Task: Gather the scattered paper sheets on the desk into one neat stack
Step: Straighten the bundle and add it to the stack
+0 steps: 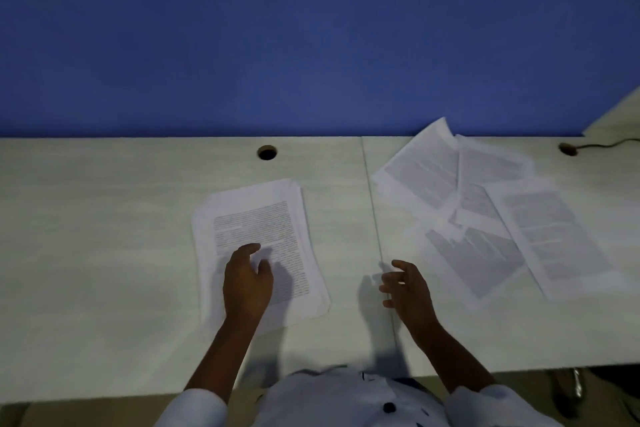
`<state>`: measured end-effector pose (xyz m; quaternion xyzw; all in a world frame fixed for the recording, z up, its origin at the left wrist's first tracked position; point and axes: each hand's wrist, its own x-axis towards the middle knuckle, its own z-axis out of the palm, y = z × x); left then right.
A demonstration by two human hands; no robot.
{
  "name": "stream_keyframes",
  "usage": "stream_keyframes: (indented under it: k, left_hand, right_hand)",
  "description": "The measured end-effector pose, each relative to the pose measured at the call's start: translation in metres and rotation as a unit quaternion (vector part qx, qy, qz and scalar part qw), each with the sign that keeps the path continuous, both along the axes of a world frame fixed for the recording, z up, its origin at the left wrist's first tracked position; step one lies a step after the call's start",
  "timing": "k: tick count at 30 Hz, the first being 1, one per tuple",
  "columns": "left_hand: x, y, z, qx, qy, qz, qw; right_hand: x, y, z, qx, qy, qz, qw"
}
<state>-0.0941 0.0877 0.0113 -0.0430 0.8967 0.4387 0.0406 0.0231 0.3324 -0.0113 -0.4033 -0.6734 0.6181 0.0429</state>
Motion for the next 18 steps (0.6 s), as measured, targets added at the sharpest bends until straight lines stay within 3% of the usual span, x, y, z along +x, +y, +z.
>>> stream_keyframes:
  k: [9, 18]
  left_hand:
    - [-0.007, 0.118, -0.010, 0.027, -0.025, -0.139, 0.990]
    - [0.016, 0.208, -0.030, -0.002, -0.111, -0.199, 0.974]
  right_hand:
    - [0.039, 0.084, 0.008, 0.071, -0.010, -0.086, 0.994]
    - [0.011, 0.206, 0.000, 0.262, -0.052, 0.017, 0.964]
